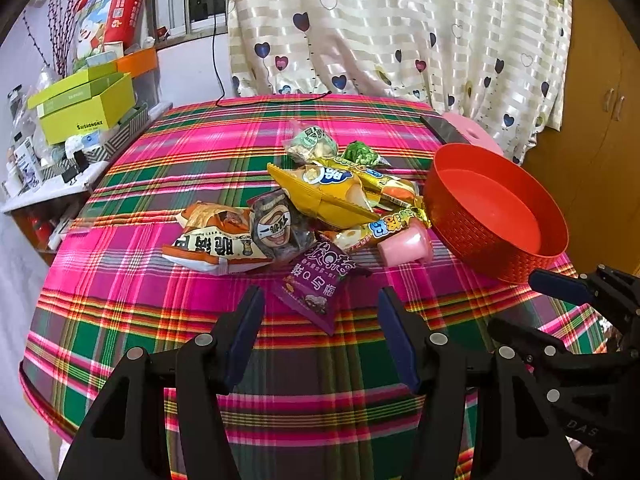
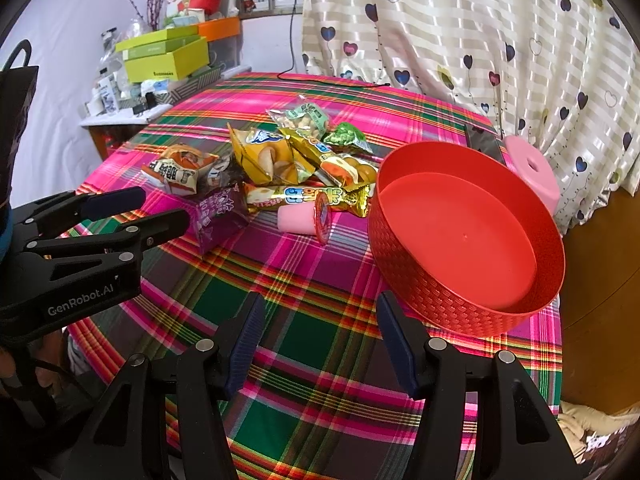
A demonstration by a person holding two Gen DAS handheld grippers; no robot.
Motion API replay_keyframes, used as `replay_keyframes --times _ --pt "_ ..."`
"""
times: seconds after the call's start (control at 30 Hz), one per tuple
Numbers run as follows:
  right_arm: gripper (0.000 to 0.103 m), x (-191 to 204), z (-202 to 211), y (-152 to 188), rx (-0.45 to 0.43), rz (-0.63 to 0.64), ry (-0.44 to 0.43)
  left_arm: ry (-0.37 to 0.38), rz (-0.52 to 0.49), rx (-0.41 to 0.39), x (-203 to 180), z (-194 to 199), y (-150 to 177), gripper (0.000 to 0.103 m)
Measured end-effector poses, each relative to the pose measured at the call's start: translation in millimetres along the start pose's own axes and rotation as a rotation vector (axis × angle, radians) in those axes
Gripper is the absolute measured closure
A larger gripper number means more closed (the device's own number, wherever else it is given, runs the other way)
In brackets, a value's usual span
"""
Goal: Organize snacks
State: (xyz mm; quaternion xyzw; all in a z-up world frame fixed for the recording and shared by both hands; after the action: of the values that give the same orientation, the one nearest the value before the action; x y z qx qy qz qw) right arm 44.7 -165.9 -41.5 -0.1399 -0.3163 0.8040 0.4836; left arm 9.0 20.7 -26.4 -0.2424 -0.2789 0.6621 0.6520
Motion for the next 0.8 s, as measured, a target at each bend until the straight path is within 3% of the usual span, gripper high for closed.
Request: replay_keyframes --times 0.8 --pt "0.046 4.5 -5.0 -4.5 0.011 0.013 0.0 0.023 0.006 0.001 6.1 -3.9 -2.4 0.044"
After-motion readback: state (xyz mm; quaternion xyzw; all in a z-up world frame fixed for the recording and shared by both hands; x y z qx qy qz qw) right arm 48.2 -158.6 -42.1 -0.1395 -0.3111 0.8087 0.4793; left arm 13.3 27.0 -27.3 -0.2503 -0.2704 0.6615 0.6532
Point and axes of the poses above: each gripper's, at about its wrist camera, not at the fingertips, and z roughly against the way its jaws point, x to its left, y to its underside, the point moved 3 cm from there along -z, roughly the way its jaws point, and after that the axes turned 7 degrees about -z, right-handed, at the moved point
